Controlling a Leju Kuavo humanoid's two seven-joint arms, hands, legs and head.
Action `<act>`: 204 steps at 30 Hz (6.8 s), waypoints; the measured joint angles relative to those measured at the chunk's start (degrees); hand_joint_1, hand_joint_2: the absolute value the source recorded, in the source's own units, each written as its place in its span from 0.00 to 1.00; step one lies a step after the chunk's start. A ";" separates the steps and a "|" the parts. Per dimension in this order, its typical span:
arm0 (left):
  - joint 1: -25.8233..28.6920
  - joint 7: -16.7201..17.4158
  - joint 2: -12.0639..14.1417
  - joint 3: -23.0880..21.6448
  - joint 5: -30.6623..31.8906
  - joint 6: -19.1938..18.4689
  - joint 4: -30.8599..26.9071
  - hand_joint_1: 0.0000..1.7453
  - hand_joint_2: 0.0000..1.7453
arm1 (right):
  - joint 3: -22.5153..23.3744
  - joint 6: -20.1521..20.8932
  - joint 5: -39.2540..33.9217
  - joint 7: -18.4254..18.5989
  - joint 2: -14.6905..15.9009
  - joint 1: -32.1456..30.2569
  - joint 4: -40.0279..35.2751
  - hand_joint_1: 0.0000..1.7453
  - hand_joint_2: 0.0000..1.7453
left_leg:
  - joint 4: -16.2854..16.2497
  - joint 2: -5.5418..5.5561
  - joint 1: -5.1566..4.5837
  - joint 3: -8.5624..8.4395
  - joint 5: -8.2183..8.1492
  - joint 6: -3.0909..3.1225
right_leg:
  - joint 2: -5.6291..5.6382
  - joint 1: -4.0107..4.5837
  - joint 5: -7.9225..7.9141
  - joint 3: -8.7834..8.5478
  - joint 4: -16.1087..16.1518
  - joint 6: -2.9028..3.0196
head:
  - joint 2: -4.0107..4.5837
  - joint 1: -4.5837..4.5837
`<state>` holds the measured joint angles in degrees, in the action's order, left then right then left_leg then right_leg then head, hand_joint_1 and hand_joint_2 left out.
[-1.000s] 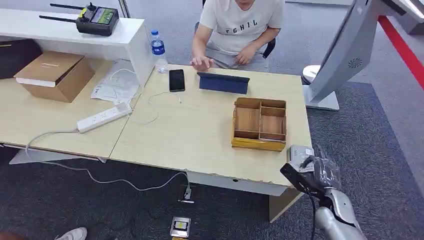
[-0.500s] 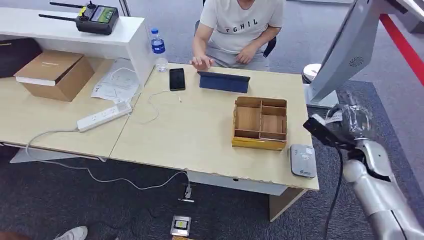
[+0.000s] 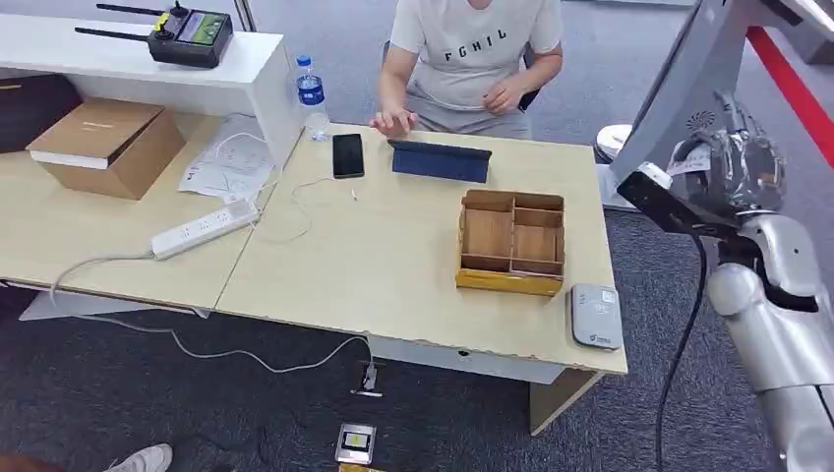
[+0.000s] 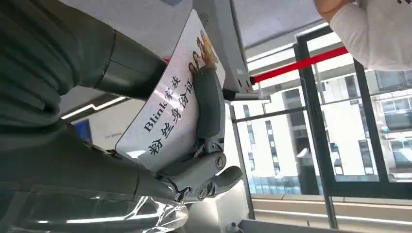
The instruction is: Pass the card to the sensor for recognition and then transmit it.
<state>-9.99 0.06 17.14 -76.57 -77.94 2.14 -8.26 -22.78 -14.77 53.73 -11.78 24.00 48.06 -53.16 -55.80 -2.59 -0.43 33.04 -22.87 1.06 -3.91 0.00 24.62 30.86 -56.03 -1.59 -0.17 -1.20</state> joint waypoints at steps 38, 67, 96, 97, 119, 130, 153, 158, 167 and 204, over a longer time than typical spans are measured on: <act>-0.36 -1.31 0.50 -2.73 0.98 -0.98 0.00 0.00 0.00 | -13.33 -4.61 13.14 4.85 -19.02 14.56 23.91 1.00 1.00 | 0.00 0.02 0.09 0.19 0.10 -0.11 | -0.07 0.12 -0.06 0.23 -0.05 0.11 | 0.00 -0.02; -0.25 -0.09 0.61 -2.78 -0.02 -0.41 0.00 0.00 0.00 | -14.95 -3.37 18.38 4.24 -20.81 15.25 26.78 0.00 0.00 | 0.00 0.01 0.09 0.20 0.11 -0.11 | -0.05 0.12 -0.09 0.25 -0.06 0.15 | 0.00 -0.02; 0.40 -2.42 0.63 -2.80 -0.99 0.15 0.00 0.00 0.00 | -2.66 21.75 2.45 17.60 -7.05 -18.28 -26.16 0.00 0.00 | -0.02 0.05 0.09 0.15 0.05 -0.06 | -0.08 0.10 -0.07 0.20 0.09 0.12 | 0.00 -0.02; 0.46 -2.01 0.63 -2.80 -1.31 0.50 0.00 0.00 0.00 | -1.28 23.48 2.07 18.05 -5.33 -20.92 -31.18 0.00 0.00 | -0.02 0.09 0.08 0.19 0.04 -0.05 | -0.10 0.10 -0.04 0.18 0.08 0.08 | 0.00 -0.04; 0.00 -0.61 0.39 -2.78 -2.43 1.64 0.00 0.00 0.00 | 0.68 29.50 -0.61 22.77 2.45 -32.62 -60.02 0.00 1.00 | 0.01 -0.20 0.11 0.17 0.04 -0.17 | 0.28 0.13 -0.11 0.30 0.05 0.22 | 0.00 -0.02; -0.07 -1.04 0.17 -2.78 -2.80 2.14 0.00 0.00 0.00 | -1.10 29.05 -1.21 22.84 2.56 -33.56 -60.50 0.00 1.00 | 0.02 -0.18 0.10 0.20 0.04 -0.17 | 0.27 0.15 -0.10 0.29 0.05 0.23 | 0.00 -0.02; -0.93 0.31 -0.63 -2.73 -2.56 1.97 -0.02 0.00 0.00 | -12.06 18.44 13.16 24.19 -16.64 -27.40 -25.74 0.00 1.00 | 0.05 -0.06 0.23 0.29 0.15 -0.23 | 0.13 0.26 -0.08 0.34 0.00 0.33 | 0.00 -0.02; -0.86 0.29 -0.63 -2.73 -2.88 1.81 0.00 0.00 0.00 | -12.09 15.36 15.10 21.07 -19.17 -24.96 -19.77 0.00 1.00 | 0.05 -0.05 0.23 0.29 0.15 -0.23 | 0.13 0.26 -0.09 0.34 0.00 0.34 | 0.00 -0.02; -0.71 -0.26 -0.42 -2.73 -3.30 1.40 0.00 0.00 0.00 | -10.23 11.76 17.05 17.48 -20.90 -20.73 -9.63 0.00 1.00 | 0.04 -0.05 0.22 0.29 0.16 -0.22 | 0.13 0.25 -0.11 0.34 0.00 0.33 | 0.00 -0.02; -0.46 -0.85 0.33 -2.80 -2.27 0.44 0.04 0.00 0.00 | -5.88 5.18 18.16 14.80 -23.61 -13.19 16.40 0.00 1.00 | 0.04 -0.05 0.23 0.28 0.16 -0.23 | 0.13 0.26 -0.11 0.36 0.00 0.34 | 0.00 -0.02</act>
<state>-10.45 -0.79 17.46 -79.36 -80.22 2.58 -8.22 -28.65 -9.60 71.89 3.02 0.39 34.87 -36.76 -55.76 -2.64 -0.19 33.33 -22.70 0.83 -3.78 0.26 24.50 31.22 -56.03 -1.25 -0.17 -1.22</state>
